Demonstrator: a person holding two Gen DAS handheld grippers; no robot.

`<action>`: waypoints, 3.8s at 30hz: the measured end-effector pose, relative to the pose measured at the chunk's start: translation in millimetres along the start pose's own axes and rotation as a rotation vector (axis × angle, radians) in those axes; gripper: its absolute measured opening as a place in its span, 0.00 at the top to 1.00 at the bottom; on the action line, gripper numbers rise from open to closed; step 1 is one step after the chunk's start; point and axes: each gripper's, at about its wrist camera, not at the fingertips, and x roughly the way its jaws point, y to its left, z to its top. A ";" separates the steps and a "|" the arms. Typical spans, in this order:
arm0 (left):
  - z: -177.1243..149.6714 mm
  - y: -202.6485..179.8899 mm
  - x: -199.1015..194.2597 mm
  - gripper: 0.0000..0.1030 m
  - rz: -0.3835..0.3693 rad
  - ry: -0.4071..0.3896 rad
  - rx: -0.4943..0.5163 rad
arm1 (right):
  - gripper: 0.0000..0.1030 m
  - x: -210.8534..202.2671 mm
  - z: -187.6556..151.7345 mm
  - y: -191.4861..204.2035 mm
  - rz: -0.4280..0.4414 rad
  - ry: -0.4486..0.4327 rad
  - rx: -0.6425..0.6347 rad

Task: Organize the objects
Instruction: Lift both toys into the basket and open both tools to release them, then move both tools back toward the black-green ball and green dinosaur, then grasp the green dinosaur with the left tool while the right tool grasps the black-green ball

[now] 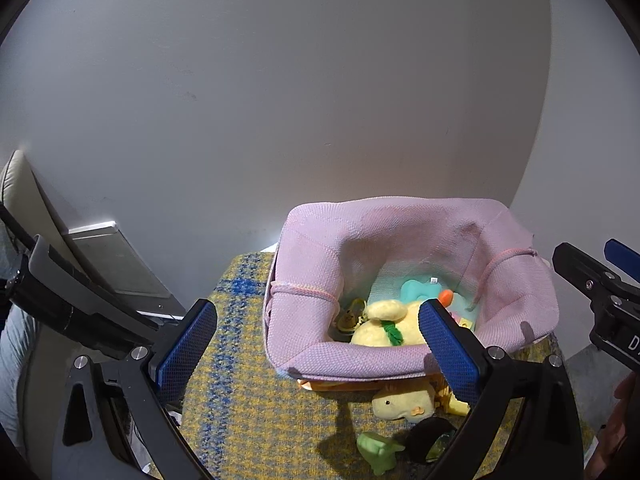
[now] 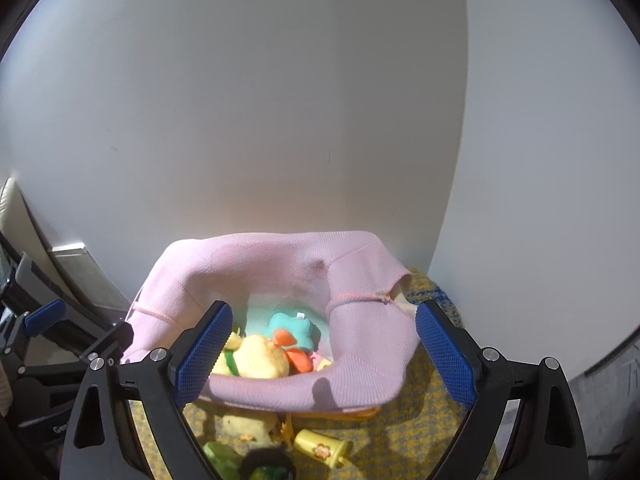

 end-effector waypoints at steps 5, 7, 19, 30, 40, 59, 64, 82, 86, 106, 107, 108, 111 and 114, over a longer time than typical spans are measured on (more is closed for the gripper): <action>-11.0 3.6 -10.0 0.00 -0.002 0.000 -0.006 | 0.10 -10.4 -10.9 -2.2 -0.006 0.003 -0.002; -17.9 3.9 -13.6 0.00 -0.005 0.002 -0.006 | 0.10 -12.7 -16.6 -3.4 -0.008 0.006 -0.002; -59.2 0.2 -11.3 0.00 -0.011 0.033 0.000 | 0.10 -11.7 -63.0 -10.1 -0.017 0.063 0.015; -92.5 -7.0 1.4 0.00 -0.024 0.060 0.018 | 0.10 -0.9 -104.0 -16.6 -0.030 0.104 0.035; -128.4 -20.8 21.2 0.01 -0.046 0.106 0.034 | 0.10 10.4 -143.5 -27.0 -0.051 0.152 0.049; -172.9 -37.2 54.3 0.03 -0.067 0.200 0.044 | 0.10 32.5 -186.3 -33.8 -0.065 0.224 0.069; -179.3 -43.5 64.7 0.07 -0.076 0.226 0.053 | 0.10 37.0 -191.7 -34.9 -0.072 0.235 0.070; -185.8 -46.1 85.0 0.60 -0.114 0.268 0.051 | 0.10 44.6 -195.2 -33.2 -0.076 0.261 0.072; -185.6 -36.8 80.0 0.60 -0.101 0.267 0.033 | 0.10 41.3 -192.7 -26.9 -0.070 0.258 0.062; -194.1 66.9 43.2 0.60 0.004 0.253 -0.092 | 0.10 47.2 -186.0 54.1 -0.004 0.283 -0.022; -193.7 69.1 42.1 0.60 0.007 0.250 -0.097 | 0.10 50.1 -186.6 58.3 -0.003 0.290 -0.028; -194.1 72.2 41.7 0.60 0.011 0.247 -0.103 | 0.10 52.5 -186.9 61.4 -0.004 0.296 -0.031; -196.5 75.1 37.0 0.60 0.016 0.241 -0.113 | 0.10 60.8 -187.5 67.9 -0.011 0.311 -0.040; -201.3 79.1 33.6 0.60 0.005 0.243 -0.118 | 0.10 68.0 -188.1 72.3 -0.027 0.322 -0.047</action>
